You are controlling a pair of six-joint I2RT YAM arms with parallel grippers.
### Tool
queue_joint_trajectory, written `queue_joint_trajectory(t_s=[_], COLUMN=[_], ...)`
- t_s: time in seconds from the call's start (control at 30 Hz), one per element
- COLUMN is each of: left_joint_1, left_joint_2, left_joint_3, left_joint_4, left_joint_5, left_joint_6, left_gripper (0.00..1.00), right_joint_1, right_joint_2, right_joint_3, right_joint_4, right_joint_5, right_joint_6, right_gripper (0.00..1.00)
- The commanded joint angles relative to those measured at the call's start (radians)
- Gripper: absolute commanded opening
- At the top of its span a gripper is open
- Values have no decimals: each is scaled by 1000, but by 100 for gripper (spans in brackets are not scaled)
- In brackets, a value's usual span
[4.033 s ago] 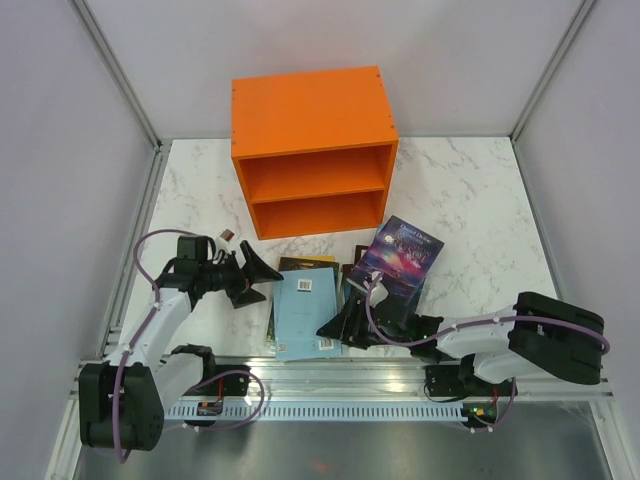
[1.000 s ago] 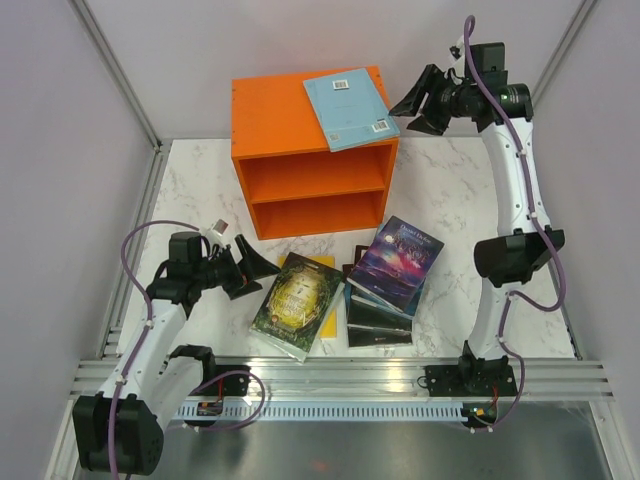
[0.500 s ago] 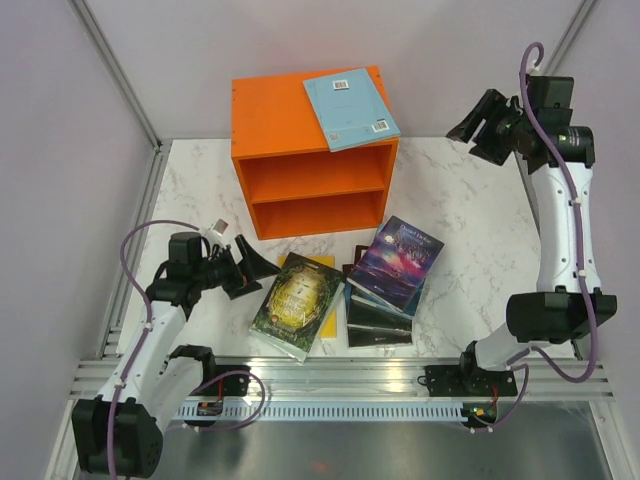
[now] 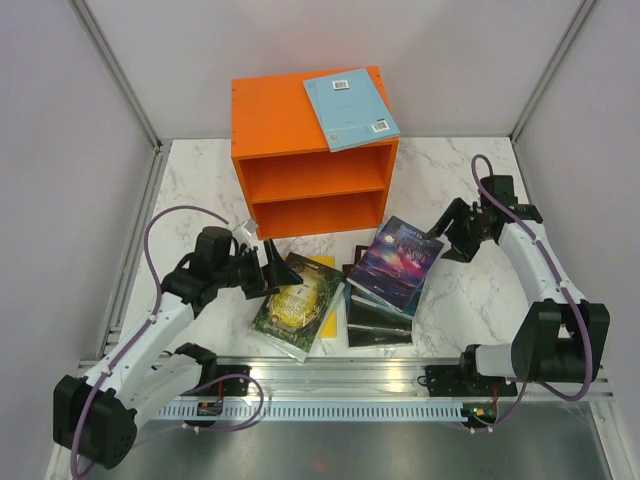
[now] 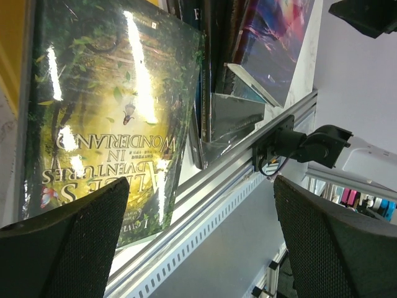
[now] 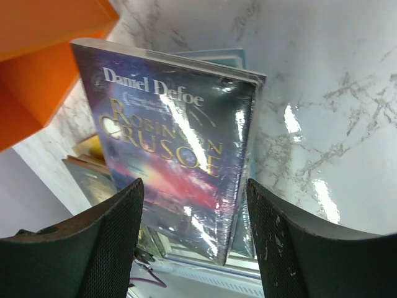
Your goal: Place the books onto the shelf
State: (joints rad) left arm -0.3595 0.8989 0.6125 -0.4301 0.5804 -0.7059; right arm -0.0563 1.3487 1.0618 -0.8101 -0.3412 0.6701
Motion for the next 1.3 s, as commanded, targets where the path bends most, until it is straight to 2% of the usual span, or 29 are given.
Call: queue_joint_trajectory(t_s=[0.0,0.17,0.37,0.67,0.87,0.97,1.0,1.07,1.1,1.2,1.27], left_joint_1=[-25,-33,-36,-36,-39,-39,-39,-39,-39,-39,-38], left_joint_2=[1,-17,-20,-29,-34,-34,-34,-26,-23,-11,-3], left_joint_3=[27,1,0,27,27,27,27,30,32,36,38], left_joint_4=[30,28,13,-53,-79,-88,-88,-87,-88,-87,-85], left_joint_5=[-40,-21,-13,-16,-20,-25,-27,-31,-33,-37,-39], left_joint_6=[-43,-43,-29,6,19,22,22,23,23,28,31], left_gripper=[100,100,100,100,100,100,100,100,100,100,100], right_joint_1=[-4,-5,-5,-4,-5,-5,-5,-5,-5,-5,-5], right_joint_2=[-53,-37,-48,-115,-92,-120,-129,-151,-155,-171,-187], right_joint_3=[-61,-143,-253,-454,-554,-571,-565,-534,-519,-462,-425], right_joint_4=[107,141,278,699,871,885,876,820,812,714,649], right_joint_5=[10,33,4,-64,-76,-79,-73,-64,-59,-58,-52], right_joint_6=[17,0,37,166,227,227,220,175,161,117,88], right_gripper=[71,71,72,76,74,40,21,13,6,0,0])
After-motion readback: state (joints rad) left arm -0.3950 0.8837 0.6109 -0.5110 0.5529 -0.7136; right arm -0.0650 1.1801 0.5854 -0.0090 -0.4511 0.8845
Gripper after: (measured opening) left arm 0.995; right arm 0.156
